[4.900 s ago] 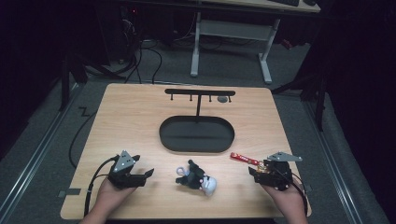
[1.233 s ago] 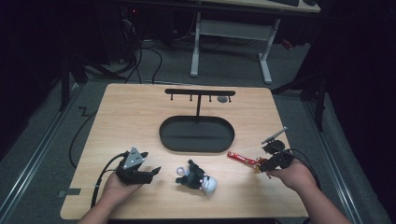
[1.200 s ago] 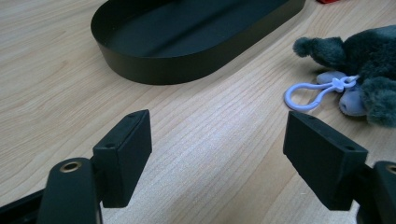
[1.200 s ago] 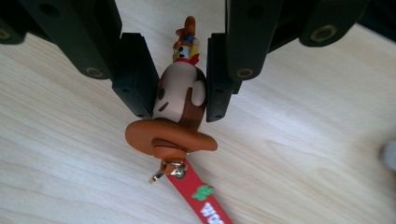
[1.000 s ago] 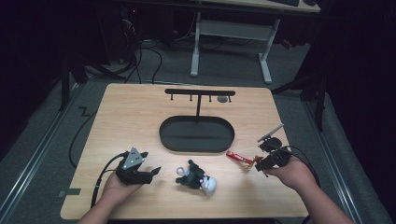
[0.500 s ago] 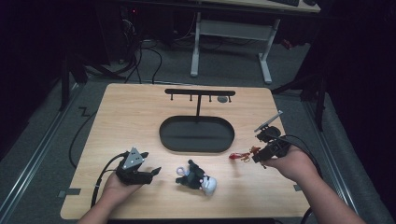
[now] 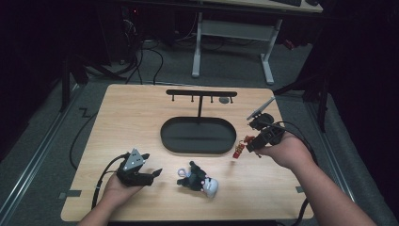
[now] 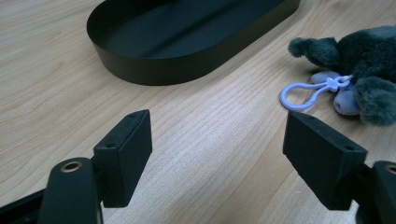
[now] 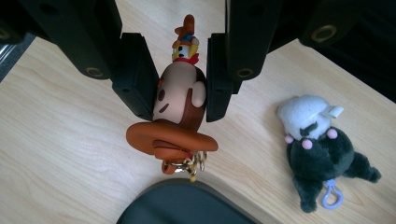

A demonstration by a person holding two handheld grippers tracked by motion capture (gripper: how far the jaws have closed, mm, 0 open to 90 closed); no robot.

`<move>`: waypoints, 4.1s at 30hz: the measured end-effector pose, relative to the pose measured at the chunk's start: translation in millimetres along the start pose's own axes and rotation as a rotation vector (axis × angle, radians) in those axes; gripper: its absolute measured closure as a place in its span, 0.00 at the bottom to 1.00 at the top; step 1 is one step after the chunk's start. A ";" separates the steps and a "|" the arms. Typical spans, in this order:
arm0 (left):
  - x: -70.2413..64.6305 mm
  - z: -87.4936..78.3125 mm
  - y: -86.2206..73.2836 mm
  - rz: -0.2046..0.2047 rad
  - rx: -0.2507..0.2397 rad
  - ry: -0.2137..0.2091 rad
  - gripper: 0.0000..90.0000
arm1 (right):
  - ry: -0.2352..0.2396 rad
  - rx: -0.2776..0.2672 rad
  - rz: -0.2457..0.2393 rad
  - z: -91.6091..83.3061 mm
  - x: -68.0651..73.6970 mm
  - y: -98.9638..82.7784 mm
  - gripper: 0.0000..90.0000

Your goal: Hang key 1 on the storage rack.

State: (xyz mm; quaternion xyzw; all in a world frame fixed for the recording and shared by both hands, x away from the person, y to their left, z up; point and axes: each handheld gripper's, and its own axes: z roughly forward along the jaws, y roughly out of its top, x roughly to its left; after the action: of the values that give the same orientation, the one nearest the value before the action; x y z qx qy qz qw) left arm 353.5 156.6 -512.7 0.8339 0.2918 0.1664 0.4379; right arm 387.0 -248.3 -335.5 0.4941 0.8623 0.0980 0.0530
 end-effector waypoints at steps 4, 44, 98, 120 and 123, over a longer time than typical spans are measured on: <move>0.0 0.0 -0.2 0.002 0.002 -0.001 0.27 | 0.005 -0.005 -0.007 -1.1 0.2 9.4 0.73; 3.6 2.2 -1.8 0.001 0.012 -0.006 0.27 | -0.017 -0.054 0.034 -8.6 -32.5 88.5 0.74; 2.1 3.6 -3.0 0.022 0.031 -0.006 0.27 | 0.025 -0.096 0.150 40.2 -61.5 90.4 0.73; 2.3 6.0 -3.7 0.010 0.038 -0.025 0.27 | 0.033 -0.289 0.225 85.3 -61.7 30.9 0.50; 1.9 6.9 -3.4 0.001 0.040 -0.036 0.28 | 0.032 -0.376 0.212 93.5 -55.1 2.8 0.49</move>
State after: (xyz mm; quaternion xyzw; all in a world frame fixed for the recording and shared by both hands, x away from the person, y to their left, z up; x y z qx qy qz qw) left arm 357.5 154.9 -519.4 0.8455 0.2869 0.1458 0.4261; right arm 434.9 -283.6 -426.4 0.5619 0.7727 0.2701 0.1199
